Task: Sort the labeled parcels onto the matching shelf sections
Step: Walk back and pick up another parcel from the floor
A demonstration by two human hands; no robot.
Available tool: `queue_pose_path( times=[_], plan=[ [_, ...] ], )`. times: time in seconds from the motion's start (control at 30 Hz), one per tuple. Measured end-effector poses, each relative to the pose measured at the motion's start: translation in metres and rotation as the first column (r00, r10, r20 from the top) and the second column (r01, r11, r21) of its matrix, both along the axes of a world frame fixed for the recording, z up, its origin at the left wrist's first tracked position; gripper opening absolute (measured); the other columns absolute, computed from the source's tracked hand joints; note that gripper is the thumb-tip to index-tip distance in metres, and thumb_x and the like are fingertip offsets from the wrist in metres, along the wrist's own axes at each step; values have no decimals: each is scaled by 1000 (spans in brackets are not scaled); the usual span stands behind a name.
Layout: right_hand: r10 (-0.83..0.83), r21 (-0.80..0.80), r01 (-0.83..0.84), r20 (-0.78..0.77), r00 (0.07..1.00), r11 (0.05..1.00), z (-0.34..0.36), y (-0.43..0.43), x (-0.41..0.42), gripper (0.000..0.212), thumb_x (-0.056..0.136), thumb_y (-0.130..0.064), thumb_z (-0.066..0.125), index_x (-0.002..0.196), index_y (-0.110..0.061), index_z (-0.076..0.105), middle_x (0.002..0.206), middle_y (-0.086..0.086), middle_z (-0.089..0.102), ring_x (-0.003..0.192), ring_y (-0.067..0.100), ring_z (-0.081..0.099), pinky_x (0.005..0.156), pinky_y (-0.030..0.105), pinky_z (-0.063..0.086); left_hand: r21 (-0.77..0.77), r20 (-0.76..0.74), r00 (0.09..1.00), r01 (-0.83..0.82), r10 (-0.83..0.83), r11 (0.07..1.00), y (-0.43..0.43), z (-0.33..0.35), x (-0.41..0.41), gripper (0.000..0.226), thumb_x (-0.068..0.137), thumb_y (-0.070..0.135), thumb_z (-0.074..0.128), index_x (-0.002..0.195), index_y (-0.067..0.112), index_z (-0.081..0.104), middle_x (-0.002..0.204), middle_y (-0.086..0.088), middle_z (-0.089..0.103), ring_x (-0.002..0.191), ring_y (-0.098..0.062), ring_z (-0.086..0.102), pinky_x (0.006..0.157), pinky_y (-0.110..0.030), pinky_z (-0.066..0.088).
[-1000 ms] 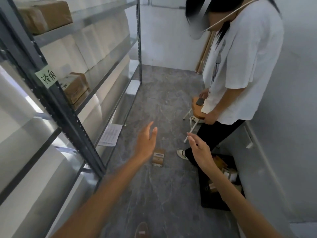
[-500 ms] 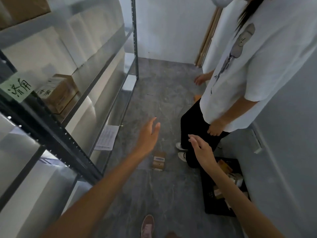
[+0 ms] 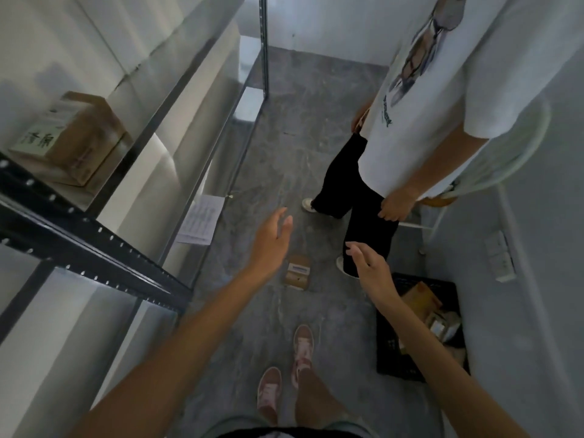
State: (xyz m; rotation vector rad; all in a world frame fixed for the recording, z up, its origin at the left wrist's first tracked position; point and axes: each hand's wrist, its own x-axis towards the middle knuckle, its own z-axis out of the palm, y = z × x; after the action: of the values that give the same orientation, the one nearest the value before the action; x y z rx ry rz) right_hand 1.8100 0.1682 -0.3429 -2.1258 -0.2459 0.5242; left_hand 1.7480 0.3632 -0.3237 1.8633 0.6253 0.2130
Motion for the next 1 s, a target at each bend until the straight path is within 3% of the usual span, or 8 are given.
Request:
queue_pose_path(
  times=[0.27, 0.43, 0.57, 0.7, 0.9, 1.0],
  plan=[
    [-9, -39, 5, -114, 993, 999, -47, 5, 74, 35, 99, -31, 40, 122, -11, 58, 117, 6, 62, 102, 11, 51, 89, 25, 37, -18, -97, 993, -77, 75, 997, 11, -43, 63, 40, 98, 27, 41, 131, 5, 50, 133, -13, 56, 125, -24, 51, 108, -38, 38],
    [-84, -21, 82, -237, 968, 996, -83, 8, 103, 30, 99, -26, 43, 105, -5, 64, 109, 15, 65, 101, 24, 60, 88, 33, 44, -13, -172, 981, -92, 88, 996, 16, -77, 80, 37, 98, 22, 41, 128, 4, 52, 132, -12, 56, 123, -24, 51, 99, -23, 35],
    [-169, -71, 154, -337, 926, 986, -130, 13, 120, 29, 98, -23, 44, 111, -6, 64, 112, 16, 65, 110, 30, 59, 100, 44, 44, -23, -240, 966, -107, 98, 994, 29, -122, 98, 36, 97, 20, 43, 125, 1, 55, 129, -15, 59, 119, -26, 54, 100, -29, 38],
    [-201, -113, 170, -397, 896, 979, -199, 20, 137, 29, 99, -20, 43, 112, -2, 62, 105, 14, 65, 105, 30, 60, 92, 38, 45, -58, -314, 947, -89, 67, 994, 46, -194, 119, 33, 97, 18, 44, 123, 1, 55, 127, -16, 59, 119, -28, 54, 98, -27, 37],
    [-290, -210, 213, -474, 832, 954, -356, 42, 165, 28, 98, -16, 44, 112, 1, 62, 96, 15, 62, 77, 16, 55, 65, 24, 43, -115, -449, 893, -15, -38, 993, 64, -359, 147, 36, 98, 11, 38, 133, 3, 47, 137, -16, 51, 124, -28, 50, 104, -31, 36],
    [-272, -253, 163, -495, 825, 954, -449, 54, 179, 29, 98, -18, 44, 113, 0, 62, 96, 12, 62, 84, 20, 56, 65, 22, 43, -151, -489, 870, -11, -65, 988, 72, -452, 168, 36, 99, 10, 34, 133, 7, 45, 140, -16, 47, 126, -28, 47, 102, -29, 36]
  ],
)
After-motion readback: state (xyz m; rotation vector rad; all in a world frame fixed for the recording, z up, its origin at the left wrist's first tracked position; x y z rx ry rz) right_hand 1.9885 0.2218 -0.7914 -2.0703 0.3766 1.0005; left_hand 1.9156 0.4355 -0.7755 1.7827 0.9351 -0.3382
